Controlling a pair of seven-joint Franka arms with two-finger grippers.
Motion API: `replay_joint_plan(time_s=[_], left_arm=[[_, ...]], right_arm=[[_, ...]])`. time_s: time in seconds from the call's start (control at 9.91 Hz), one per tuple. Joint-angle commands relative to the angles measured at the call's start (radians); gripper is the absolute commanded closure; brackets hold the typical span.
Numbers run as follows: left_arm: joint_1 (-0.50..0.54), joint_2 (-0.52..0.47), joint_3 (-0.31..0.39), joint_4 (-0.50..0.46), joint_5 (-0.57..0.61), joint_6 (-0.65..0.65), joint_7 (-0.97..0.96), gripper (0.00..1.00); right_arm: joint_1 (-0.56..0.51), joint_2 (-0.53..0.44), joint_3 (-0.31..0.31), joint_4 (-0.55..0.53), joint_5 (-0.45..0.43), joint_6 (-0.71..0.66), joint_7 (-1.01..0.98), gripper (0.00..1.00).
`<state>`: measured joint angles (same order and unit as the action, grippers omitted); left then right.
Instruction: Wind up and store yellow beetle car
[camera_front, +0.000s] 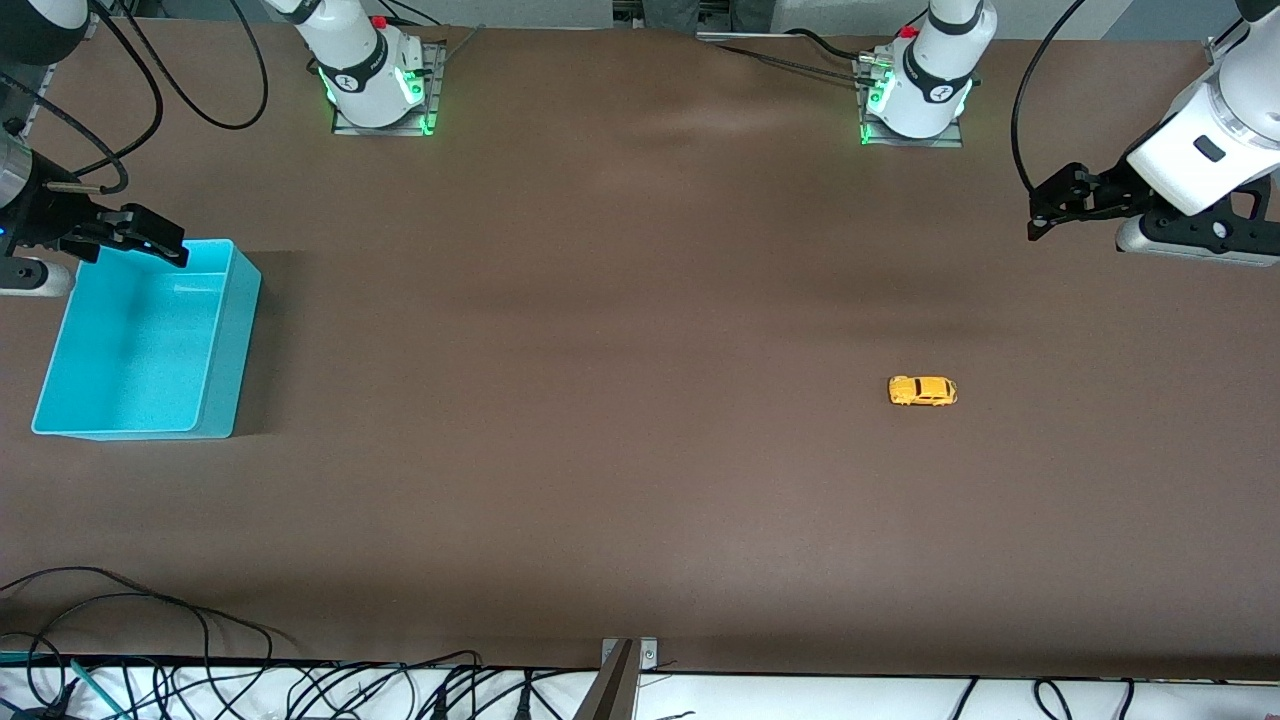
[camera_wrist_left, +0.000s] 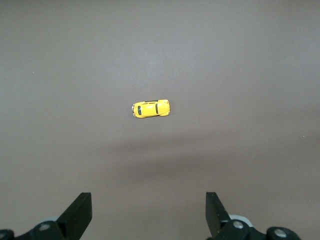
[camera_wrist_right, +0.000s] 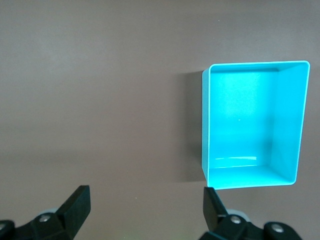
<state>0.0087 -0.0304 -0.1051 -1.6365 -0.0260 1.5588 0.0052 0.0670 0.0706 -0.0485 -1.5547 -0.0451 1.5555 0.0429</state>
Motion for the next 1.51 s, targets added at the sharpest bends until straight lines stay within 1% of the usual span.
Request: replay_joint_plan(time_s=[0.0, 1.41], left_arm=[[-0.001, -0.008, 0.002, 0.004, -0.023, -0.017, -0.005, 0.00], [-0.001, -0.006, 0.002, 0.004, -0.025, -0.026, -0.010, 0.00]], right_arm=[[0.004, -0.008, 0.009, 0.005, -0.004, -0.014, 0.038, 0.00], [0.001, 0.005, 0.002, 0.002, -0.015, -0.037, 0.045, 0.00]])
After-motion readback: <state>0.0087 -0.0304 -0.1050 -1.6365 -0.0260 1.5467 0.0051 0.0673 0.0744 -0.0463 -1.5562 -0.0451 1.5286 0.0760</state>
